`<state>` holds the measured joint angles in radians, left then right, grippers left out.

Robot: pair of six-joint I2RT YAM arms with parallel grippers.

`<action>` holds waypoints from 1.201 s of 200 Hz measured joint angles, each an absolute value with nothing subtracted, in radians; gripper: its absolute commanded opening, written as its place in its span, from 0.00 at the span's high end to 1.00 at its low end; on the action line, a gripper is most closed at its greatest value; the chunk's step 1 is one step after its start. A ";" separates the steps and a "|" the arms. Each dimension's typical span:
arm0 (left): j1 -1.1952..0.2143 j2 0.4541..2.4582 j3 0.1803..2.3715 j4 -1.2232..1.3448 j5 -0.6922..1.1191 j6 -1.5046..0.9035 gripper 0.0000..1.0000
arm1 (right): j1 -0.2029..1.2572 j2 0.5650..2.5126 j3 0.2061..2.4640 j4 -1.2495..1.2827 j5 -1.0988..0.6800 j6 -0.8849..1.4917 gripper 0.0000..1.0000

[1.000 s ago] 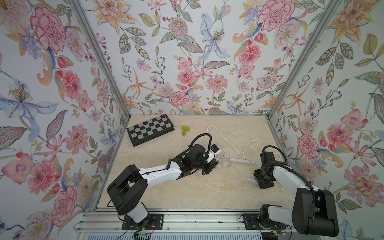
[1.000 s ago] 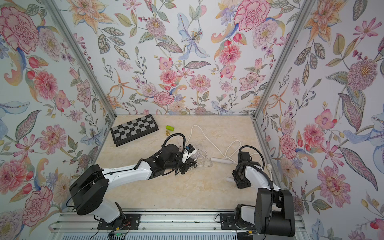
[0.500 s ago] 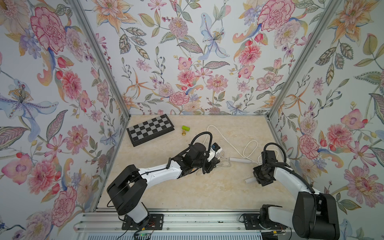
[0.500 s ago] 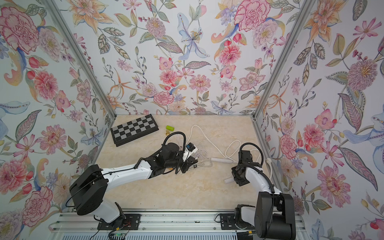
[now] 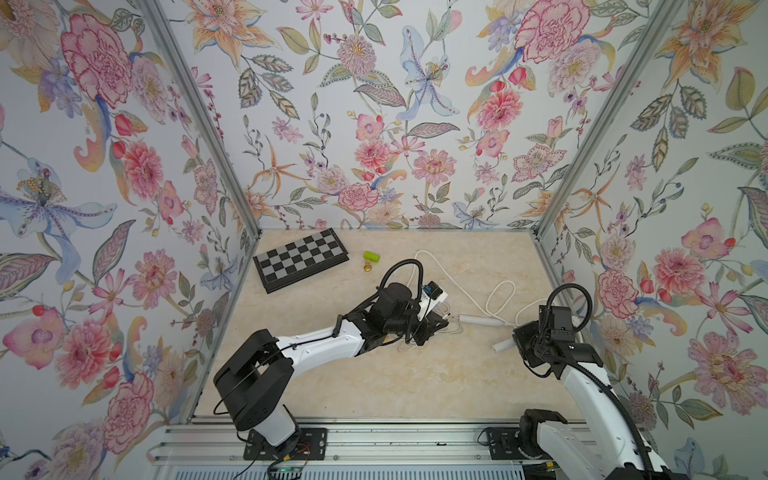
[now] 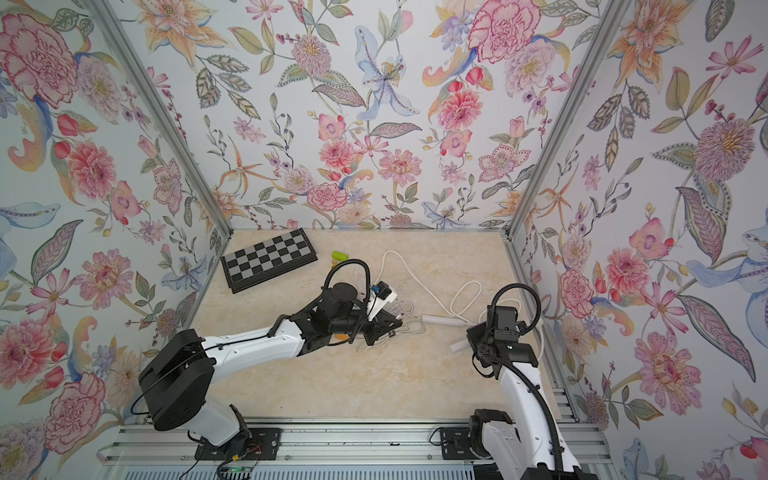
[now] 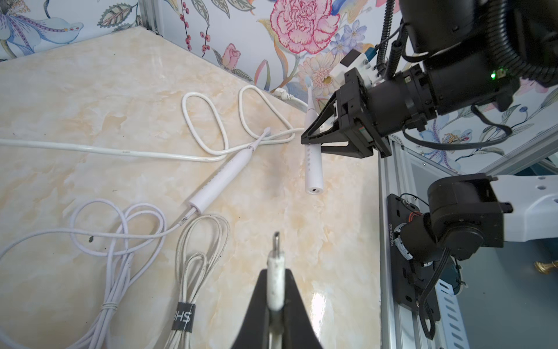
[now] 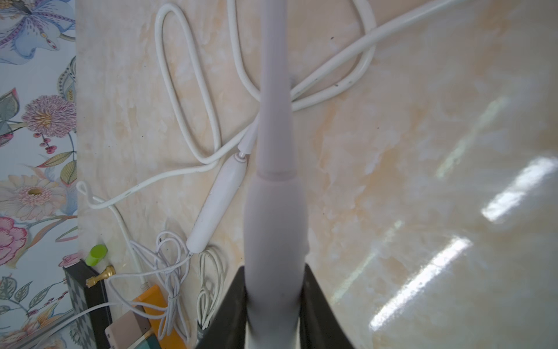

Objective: Charge the electric toothbrush
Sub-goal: Pick up the electric toothbrush from the center of the board, then insert the charging cable into the electric toothbrush.

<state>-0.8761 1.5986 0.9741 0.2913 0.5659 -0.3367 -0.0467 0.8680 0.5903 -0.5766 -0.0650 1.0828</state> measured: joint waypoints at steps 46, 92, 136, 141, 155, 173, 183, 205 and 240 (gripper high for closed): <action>-0.876 1.570 0.974 0.410 0.616 -0.473 1.00 | -0.047 0.838 0.655 -0.389 -0.280 0.994 0.78; -0.876 1.559 0.968 0.574 0.660 -0.630 1.00 | -0.047 0.925 0.655 0.027 -0.599 1.041 0.80; -0.876 1.559 0.952 0.744 0.706 -0.773 1.00 | -0.049 1.017 0.633 0.528 -0.781 1.250 0.81; -0.876 1.559 0.952 0.752 0.708 -0.781 1.00 | -0.049 1.025 0.628 0.577 -0.791 1.270 0.82; -0.876 1.559 0.951 0.786 0.720 -0.812 1.00 | -0.048 1.053 0.617 0.693 -0.819 1.328 0.82; -0.876 1.560 0.951 0.847 0.737 -0.860 1.00 | -0.045 1.076 0.604 0.817 -0.839 1.385 0.82; -0.876 1.564 0.951 0.890 0.750 -0.888 1.00 | -0.040 1.086 0.596 0.890 -0.847 1.419 0.83; -0.876 1.587 0.951 0.957 0.766 -0.943 1.00 | -0.024 1.106 0.585 1.032 -0.855 1.480 0.84; -0.876 1.615 0.951 0.970 0.784 -0.988 1.00 | 0.015 1.155 0.581 1.211 -0.857 1.559 0.87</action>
